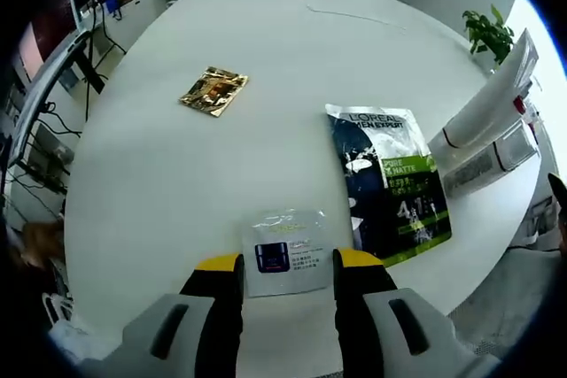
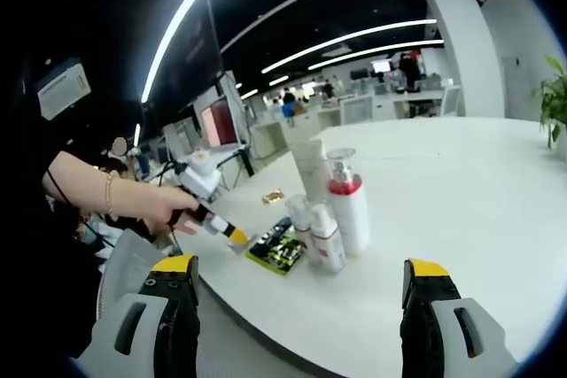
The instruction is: Arrange the skincare products in the storage area until every visible bottle or jar stands upright without overlapping.
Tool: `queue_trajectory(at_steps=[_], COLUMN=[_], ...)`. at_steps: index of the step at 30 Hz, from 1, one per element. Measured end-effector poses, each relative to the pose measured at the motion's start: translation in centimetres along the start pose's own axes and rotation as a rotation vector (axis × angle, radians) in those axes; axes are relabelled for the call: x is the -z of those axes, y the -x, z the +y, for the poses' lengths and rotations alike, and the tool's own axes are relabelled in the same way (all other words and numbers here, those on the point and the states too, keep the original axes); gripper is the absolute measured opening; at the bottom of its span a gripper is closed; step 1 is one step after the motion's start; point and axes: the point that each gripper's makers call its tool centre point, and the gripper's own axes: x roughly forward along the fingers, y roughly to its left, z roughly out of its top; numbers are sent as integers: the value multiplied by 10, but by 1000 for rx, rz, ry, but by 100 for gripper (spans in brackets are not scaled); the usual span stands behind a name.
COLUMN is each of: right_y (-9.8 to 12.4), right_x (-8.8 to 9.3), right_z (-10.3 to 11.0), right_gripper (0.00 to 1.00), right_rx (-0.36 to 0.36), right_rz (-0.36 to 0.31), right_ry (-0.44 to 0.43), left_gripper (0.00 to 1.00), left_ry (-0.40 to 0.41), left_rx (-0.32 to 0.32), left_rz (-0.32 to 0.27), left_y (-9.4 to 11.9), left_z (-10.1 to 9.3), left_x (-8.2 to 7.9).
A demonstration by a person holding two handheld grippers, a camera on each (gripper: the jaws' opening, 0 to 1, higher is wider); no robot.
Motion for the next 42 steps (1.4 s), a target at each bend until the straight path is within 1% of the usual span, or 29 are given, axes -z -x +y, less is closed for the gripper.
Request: queue_trajectory(at_steps=[5,10,16,22,31,34,38,42], right_y=[0,0,0,0,1,1,0,0], right_x=[1,2,2,3,3,4,5,6], right_z=[0,0,0,1,1,1,1,2], right_gripper=[99,99,99,99,99,99,99,99], right_rx=[3,6,8,9,14,13,13,10], right_rz=[5,10,14,18,20,26,30,37], right_ry=[1,1,1,4,3,6,6,6], left_gripper=[36,36,35,39,40,42,44,49], left_ry=[0,-12,0,2,-6,-7,-4,4], left_rx=[-1,0,2,5,10,5,18,29], left_rz=[-6,-4,-8,-7,-2,-3,-8,-28], left_y=[-2,-3,-3,-3,-2,-1,2,7], left_z=[-2,-5,-4,-4,-5,-4,-2,0], left_x=[-3,-2,0,0,0,0,-1,-6])
